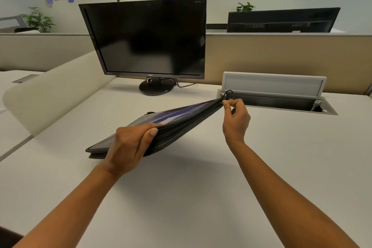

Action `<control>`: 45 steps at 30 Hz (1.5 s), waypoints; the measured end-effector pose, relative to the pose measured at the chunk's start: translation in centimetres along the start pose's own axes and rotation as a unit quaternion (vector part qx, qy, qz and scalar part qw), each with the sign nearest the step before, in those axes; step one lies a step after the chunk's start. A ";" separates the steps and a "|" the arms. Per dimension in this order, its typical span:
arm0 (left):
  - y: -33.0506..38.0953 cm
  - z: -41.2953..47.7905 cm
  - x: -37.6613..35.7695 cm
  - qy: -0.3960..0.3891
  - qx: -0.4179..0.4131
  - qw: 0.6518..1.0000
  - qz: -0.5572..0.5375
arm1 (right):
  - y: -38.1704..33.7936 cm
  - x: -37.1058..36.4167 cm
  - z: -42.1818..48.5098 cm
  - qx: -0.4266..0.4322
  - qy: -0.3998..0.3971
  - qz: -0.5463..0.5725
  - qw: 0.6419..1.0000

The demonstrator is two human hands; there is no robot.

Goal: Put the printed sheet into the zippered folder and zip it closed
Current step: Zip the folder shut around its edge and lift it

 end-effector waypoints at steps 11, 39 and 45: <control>2.8 1.5 -6.4 -0.053 -0.043 0.996 0.050 | 3.3 0.5 -6.1 -0.055 -0.095 0.026 0.994; -1.5 1.0 -20.8 -0.314 0.243 0.909 -0.127 | 12.1 3.8 -11.1 -0.330 -0.081 0.374 0.863; -9.6 -0.4 -19.3 -0.288 0.356 0.883 -0.108 | 15.4 8.0 -6.9 -0.355 0.002 0.307 0.883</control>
Point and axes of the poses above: each hand's wrist, its own z-axis towards the middle knuckle, its own x-axis out of the back of the hand, y = z × x, the point moved 10 cm from there along z, towards the middle knuckle, and after that the axes turned 3 degrees about -x, right-handed, at the moved point
